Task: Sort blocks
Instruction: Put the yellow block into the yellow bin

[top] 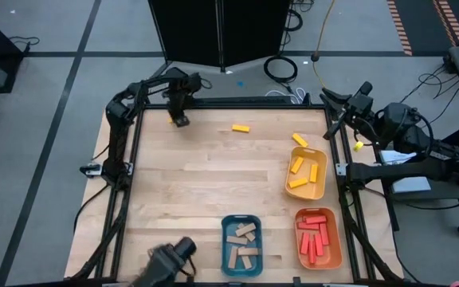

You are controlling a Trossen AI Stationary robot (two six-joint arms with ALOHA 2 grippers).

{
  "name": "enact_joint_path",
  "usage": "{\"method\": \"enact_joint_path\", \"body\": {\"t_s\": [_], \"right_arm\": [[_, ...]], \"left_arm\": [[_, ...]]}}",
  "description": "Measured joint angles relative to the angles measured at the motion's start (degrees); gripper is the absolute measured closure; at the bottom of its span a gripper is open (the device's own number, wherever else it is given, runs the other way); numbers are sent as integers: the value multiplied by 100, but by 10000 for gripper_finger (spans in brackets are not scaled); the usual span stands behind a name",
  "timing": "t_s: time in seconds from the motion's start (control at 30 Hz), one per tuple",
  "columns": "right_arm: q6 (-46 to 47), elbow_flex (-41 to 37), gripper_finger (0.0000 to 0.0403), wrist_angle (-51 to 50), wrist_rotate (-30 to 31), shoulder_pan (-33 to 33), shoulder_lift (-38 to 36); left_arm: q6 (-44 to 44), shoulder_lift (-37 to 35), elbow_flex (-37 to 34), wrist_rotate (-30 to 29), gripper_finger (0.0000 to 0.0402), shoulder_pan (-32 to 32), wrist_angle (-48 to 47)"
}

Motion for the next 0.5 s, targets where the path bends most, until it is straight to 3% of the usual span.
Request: {"method": "enact_joint_path", "body": {"t_s": [0.13,0.23,0.3,0.5], "right_arm": [[-23,0,403,97,26,-7,0],[-116,0,403,154,44,-26,-4],[-146,0,403,150,42,-43,-2],[-157,0,403,150,-5,-44,-4]], "left_arm": [[-125,-557,19,1994,325,-598,247],[-383,-925,18,3202,325,-1199,966],[-561,-1107,24,3390,325,-1664,1649],[-640,-1094,25,3243,325,-2853,3815]]}}
